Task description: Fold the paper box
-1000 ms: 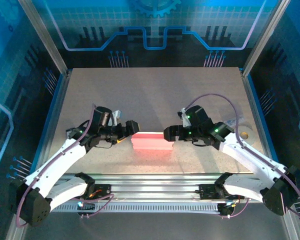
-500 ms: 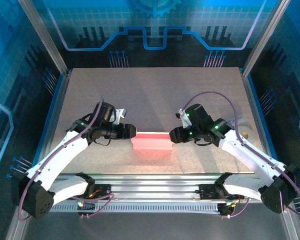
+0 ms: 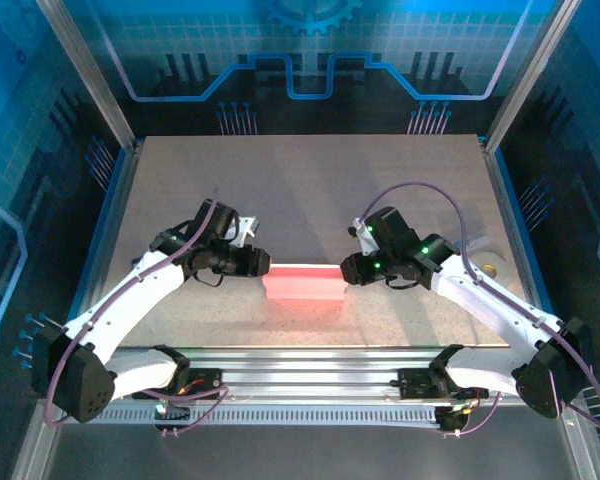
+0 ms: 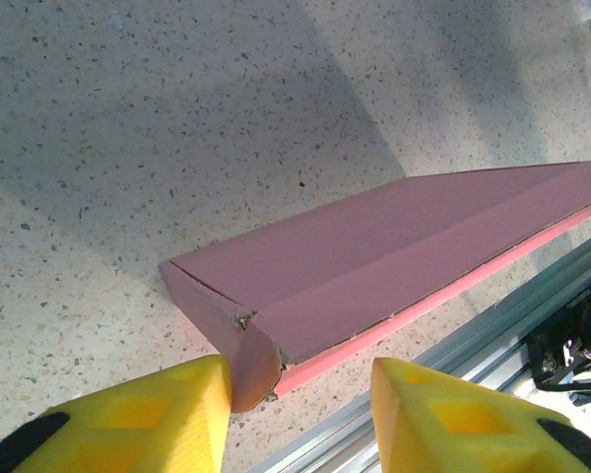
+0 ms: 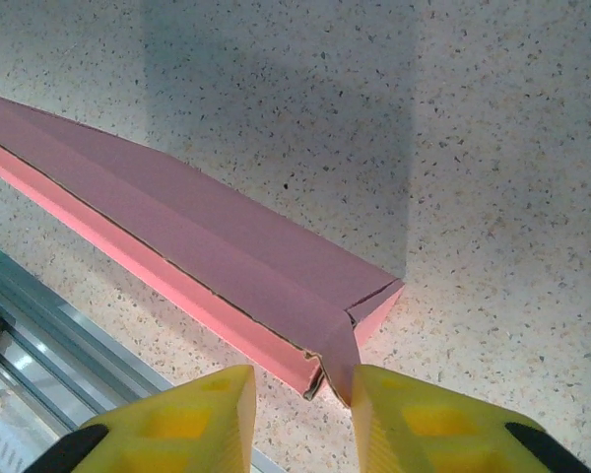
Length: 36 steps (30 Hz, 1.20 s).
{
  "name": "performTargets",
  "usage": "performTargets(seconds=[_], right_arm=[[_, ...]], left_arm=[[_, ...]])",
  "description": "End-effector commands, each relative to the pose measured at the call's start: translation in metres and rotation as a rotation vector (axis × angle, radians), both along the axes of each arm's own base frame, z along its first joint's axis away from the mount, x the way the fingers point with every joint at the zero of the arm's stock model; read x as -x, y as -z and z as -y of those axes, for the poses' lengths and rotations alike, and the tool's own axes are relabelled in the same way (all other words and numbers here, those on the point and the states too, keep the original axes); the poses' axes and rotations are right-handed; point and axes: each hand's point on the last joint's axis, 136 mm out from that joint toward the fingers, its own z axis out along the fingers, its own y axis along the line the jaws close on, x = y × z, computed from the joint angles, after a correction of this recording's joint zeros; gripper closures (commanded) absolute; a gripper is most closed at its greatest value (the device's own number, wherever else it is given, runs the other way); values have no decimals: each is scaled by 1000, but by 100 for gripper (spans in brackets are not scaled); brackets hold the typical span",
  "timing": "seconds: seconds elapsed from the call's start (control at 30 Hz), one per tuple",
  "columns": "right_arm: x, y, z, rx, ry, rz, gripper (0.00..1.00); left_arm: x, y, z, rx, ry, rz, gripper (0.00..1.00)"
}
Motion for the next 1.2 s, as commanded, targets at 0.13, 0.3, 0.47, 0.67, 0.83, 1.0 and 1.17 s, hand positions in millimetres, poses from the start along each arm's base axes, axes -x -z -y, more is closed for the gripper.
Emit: performTargets(seconds=[0.13,0.3,0.47,0.67,0.83,1.0,1.17], right_arm=[[-6,-3,-2,-22,12,13,75],[-7,-2,-3,-25,13,10,82],[-7,-2,-3,-29,16,5,86],[-5,2,-3,-28,16,-2,87],[-2,7,-1,-20,15,-11,88],[-1,10,1,-11,19,-16,89],[-1,11,7,19,27,-4,89]], left_arm=[[-1,-5,6,15,28,-8,76],[0,-3,7,16,22,-16,80],[1,-1,9,15,22,-26,81],[4,3,9,5,29,-32,81],[7,7,5,-21,34,-30,82],[11,11,4,-35,39,-39,82],[11,14,0,-61,33,-38,82]])
